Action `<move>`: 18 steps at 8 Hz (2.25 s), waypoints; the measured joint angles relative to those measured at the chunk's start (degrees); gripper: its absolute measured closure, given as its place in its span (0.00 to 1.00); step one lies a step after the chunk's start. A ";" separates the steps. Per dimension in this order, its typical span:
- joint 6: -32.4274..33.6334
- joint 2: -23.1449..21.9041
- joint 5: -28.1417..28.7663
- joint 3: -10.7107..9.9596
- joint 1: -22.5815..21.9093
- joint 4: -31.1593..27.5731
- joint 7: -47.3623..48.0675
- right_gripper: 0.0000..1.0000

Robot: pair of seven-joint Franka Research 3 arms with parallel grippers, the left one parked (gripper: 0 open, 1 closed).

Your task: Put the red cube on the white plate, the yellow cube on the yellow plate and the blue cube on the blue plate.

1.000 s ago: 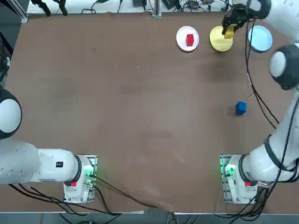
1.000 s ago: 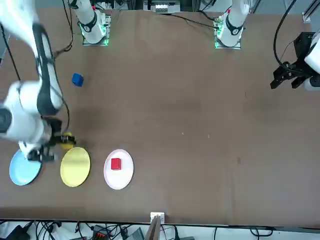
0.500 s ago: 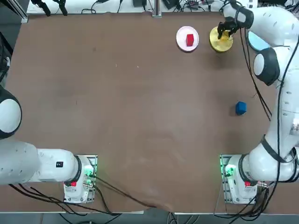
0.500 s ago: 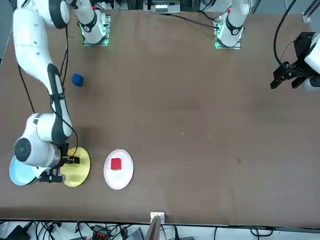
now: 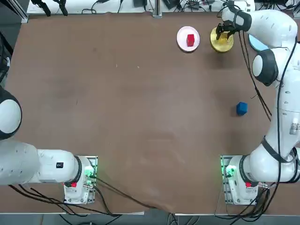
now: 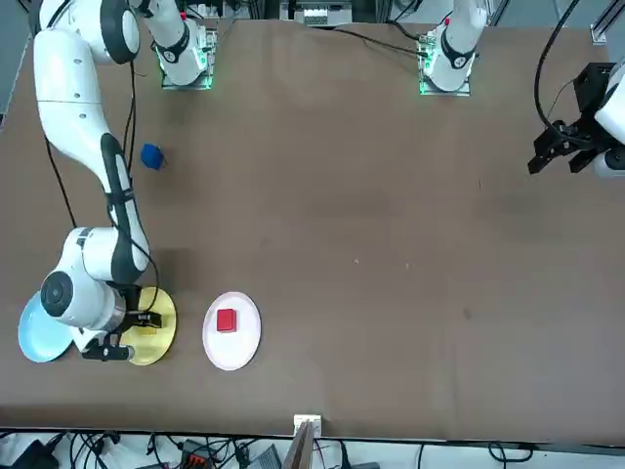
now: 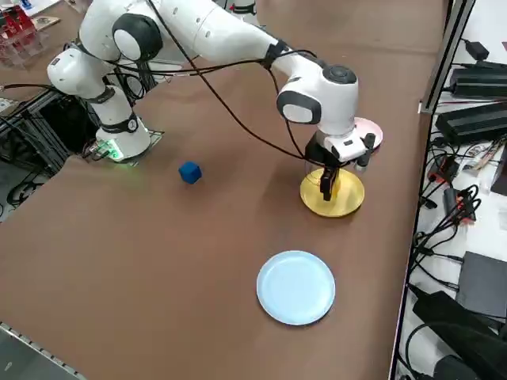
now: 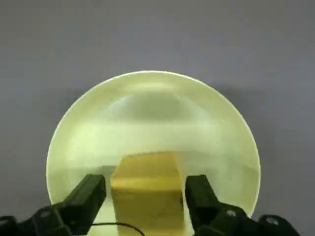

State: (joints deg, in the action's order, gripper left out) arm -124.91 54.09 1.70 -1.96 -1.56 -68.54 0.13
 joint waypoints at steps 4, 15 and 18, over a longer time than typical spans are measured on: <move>10.85 -6.30 -0.03 -0.03 -0.19 3.57 -0.17 0.00; 15.24 -57.08 -0.55 -0.54 6.63 -66.20 -10.63 0.07; -0.61 -59.75 -0.73 -0.68 14.31 -79.88 -10.47 0.05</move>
State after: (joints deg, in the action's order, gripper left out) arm -125.52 -5.66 0.96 -2.64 12.75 -148.43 -10.34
